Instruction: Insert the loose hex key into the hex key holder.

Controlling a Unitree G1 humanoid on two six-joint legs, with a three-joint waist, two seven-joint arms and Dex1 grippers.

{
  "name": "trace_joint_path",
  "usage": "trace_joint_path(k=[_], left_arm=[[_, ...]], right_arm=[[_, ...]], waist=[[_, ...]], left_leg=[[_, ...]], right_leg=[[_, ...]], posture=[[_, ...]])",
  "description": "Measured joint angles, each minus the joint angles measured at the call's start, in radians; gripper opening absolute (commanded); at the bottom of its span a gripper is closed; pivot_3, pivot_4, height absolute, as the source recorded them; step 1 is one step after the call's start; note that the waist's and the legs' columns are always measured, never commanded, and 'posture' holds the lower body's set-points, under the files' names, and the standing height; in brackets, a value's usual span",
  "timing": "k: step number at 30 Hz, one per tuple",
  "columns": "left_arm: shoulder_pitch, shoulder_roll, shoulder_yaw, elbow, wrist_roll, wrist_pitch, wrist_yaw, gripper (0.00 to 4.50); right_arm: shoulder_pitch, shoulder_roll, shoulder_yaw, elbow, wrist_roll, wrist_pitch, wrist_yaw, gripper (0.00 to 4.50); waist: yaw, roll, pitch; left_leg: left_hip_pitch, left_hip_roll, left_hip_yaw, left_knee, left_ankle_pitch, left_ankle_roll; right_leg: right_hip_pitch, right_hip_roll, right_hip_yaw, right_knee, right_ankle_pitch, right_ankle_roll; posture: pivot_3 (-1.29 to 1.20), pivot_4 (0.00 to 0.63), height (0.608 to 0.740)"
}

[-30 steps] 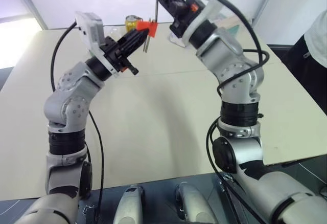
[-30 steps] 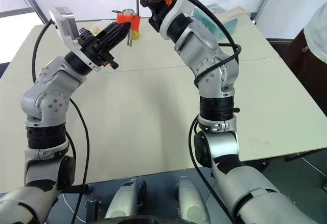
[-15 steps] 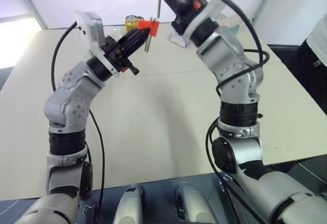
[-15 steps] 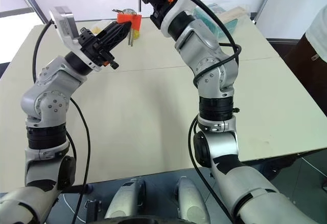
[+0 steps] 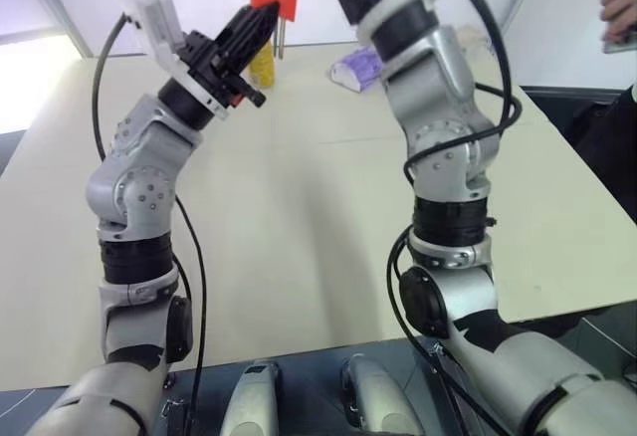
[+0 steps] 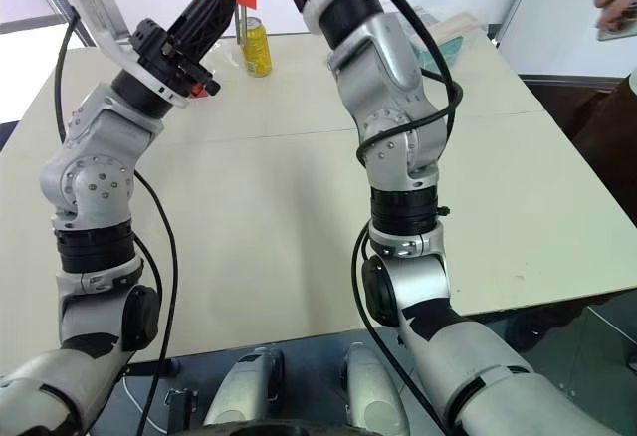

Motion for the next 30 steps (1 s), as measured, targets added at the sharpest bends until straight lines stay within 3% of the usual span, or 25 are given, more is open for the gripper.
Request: trace_joint_path(k=[11, 30], left_arm=[[-0.001, -0.023, 0.001, 0.01, -0.026, -0.008, -0.001, 0.0], [0.0, -0.03, 0.0, 0.045, -0.024, -0.047, -0.014, 0.0]], right_arm=[[-0.047, -0.011, -0.012, 0.164, -0.033, -0.033, -0.004, 0.02], [-0.043, -0.022, -0.008, 0.158, -0.033, 0.002, -0.004, 0.02]], waist=[[0.001, 0.0, 0.0], [0.001, 0.0, 0.0]], left_leg=[[0.0, 0.0, 0.0, 0.0, 0.0, 0.0], [-0.001, 0.0, 0.0, -0.001, 0.0, 0.0]], right_leg=[[0.0, 0.0, 0.0, -0.001, 0.0, 0.0], [0.0, 0.0, 0.0, -0.001, 0.0, 0.0]], posture=[[0.0, 0.15, 0.74], [0.0, 0.15, 0.74]])
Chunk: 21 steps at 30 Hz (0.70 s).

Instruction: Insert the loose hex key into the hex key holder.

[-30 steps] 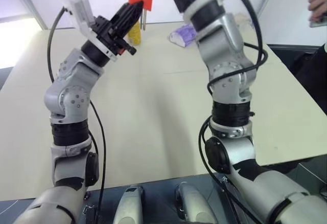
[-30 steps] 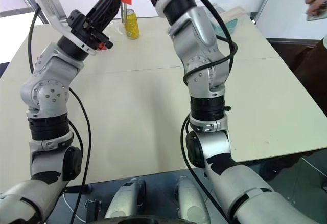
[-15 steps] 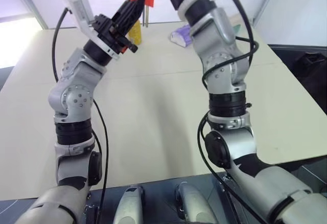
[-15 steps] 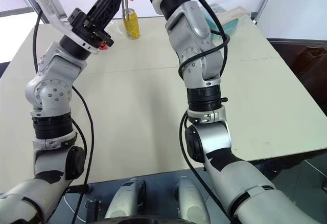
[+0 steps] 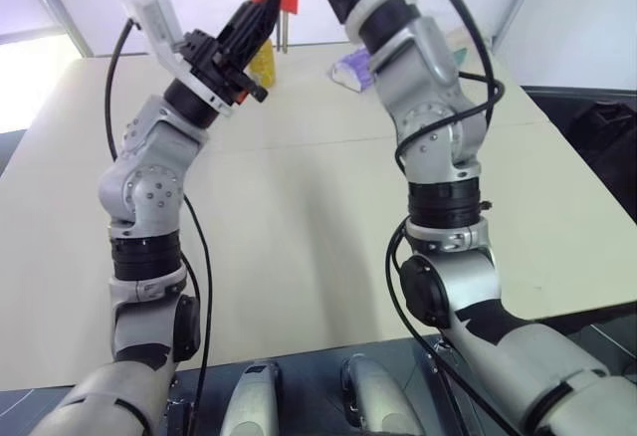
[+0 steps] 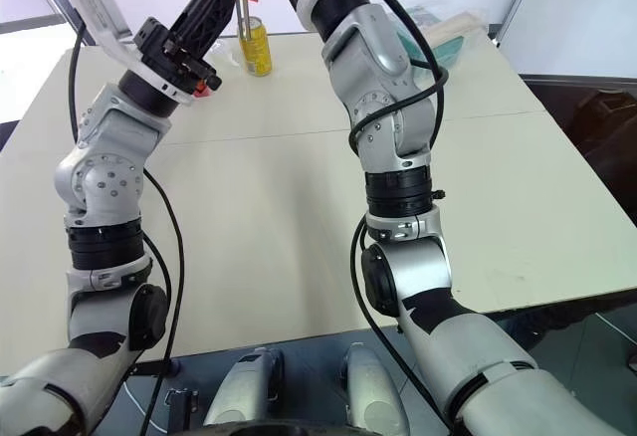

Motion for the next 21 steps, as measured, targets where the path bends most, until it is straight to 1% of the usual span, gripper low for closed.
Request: trace_joint_path(k=[21], left_arm=[[0.01, -0.001, -0.013, 0.011, 0.009, -0.019, -0.014, 0.0]], right_arm=[[0.0, -0.002, 0.017, -0.002, -0.015, 0.006, 0.013, 0.02]], waist=[[0.0, 0.0, 0.0]], left_leg=[[0.0, 0.0, 0.0, 0.0, 0.0, 0.0]], right_leg=[[0.0, 0.0, 0.0, 0.0, 0.0, 0.0]], posture=[[0.0, 0.15, 0.74]])
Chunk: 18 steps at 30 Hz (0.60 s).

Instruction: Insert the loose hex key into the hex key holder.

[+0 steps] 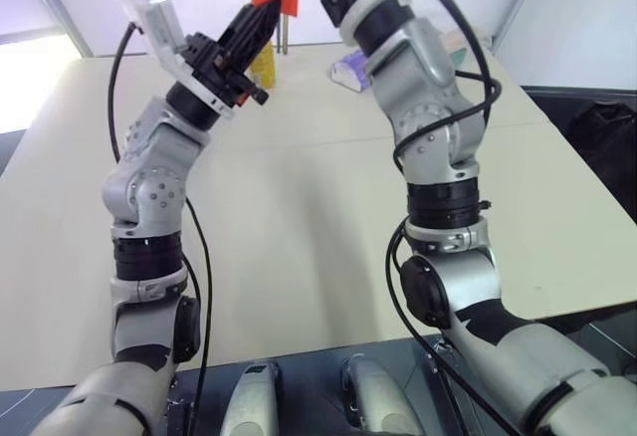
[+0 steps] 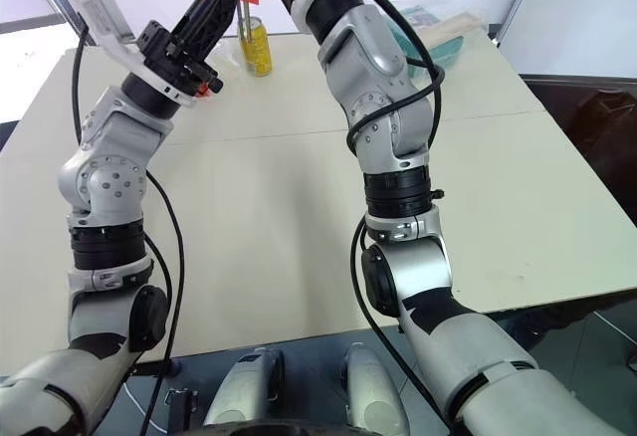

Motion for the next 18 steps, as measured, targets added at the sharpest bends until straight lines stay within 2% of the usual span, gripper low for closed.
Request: trace_joint_path(k=[18], left_arm=[[0.002, 0.0, 0.0, 0.01, 0.018, -0.003, -0.014, 0.0]], right_arm=[[-0.019, 0.0, -0.001, 0.0, -0.005, -0.006, 0.003, 0.02]], waist=[[0.0, 0.0, 0.0]], left_leg=[[0.0, 0.0, 0.0, 0.0, 0.0, 0.0]], right_leg=[[0.0, 0.0, 0.0, 0.0, 0.0, 0.0]], posture=[[0.0, 0.15, 0.74]])
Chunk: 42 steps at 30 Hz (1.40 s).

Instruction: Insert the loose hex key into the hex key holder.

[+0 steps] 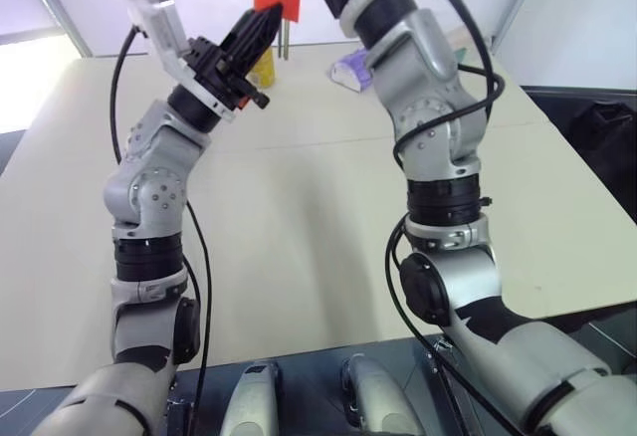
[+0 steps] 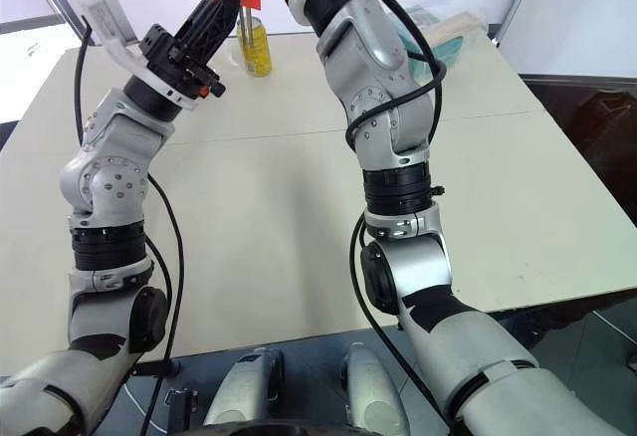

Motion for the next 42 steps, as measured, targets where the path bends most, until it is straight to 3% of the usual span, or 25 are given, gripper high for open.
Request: trace_joint_path(k=[42], left_arm=[[-0.004, 0.0, 0.001, 0.023, 0.019, -0.021, 0.0, 0.0]], right_arm=[[0.033, 0.002, 0.012, -0.038, 0.0, 0.041, 0.007, 0.02]], waist=[[0.0, 0.0, 0.0]], left_leg=[[0.0, 0.0, 0.0, 0.0, 0.0, 0.0]], right_leg=[[0.0, 0.0, 0.0, 0.0, 0.0, 0.0]], posture=[[0.0, 0.15, 0.74]])
